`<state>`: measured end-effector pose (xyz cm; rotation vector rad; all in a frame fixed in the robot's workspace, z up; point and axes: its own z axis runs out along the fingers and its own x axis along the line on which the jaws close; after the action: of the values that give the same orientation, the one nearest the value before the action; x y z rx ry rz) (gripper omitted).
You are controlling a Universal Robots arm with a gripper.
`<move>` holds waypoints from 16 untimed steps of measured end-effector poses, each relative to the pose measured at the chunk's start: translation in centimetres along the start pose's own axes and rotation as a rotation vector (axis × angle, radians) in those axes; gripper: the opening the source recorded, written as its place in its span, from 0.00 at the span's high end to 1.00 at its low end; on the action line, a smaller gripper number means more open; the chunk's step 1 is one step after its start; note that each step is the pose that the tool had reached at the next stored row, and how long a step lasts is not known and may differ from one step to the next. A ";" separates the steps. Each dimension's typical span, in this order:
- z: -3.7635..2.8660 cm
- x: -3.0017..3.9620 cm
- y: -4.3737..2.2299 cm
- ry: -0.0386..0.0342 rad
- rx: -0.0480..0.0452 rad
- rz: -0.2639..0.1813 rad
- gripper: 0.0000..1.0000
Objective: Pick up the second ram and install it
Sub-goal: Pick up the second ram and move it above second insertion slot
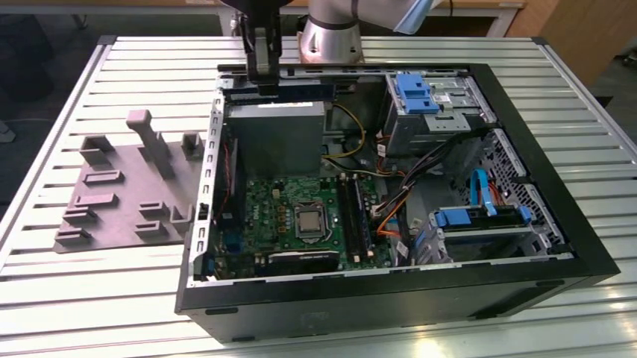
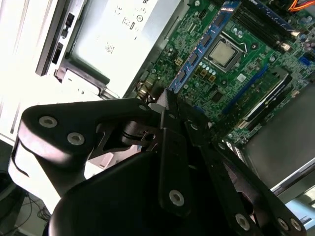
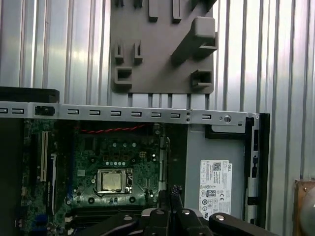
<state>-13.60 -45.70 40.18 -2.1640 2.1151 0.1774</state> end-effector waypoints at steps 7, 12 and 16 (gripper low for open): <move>-0.01 0.04 -1.64 0.0001 -0.0004 0.000 0.88; -0.01 0.06 -2.68 0.0000 -0.0005 0.000 0.88; 0.02 0.08 -3.24 0.0046 -0.0008 0.000 0.88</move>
<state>-10.36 -45.70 40.14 -2.1668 2.1180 0.1734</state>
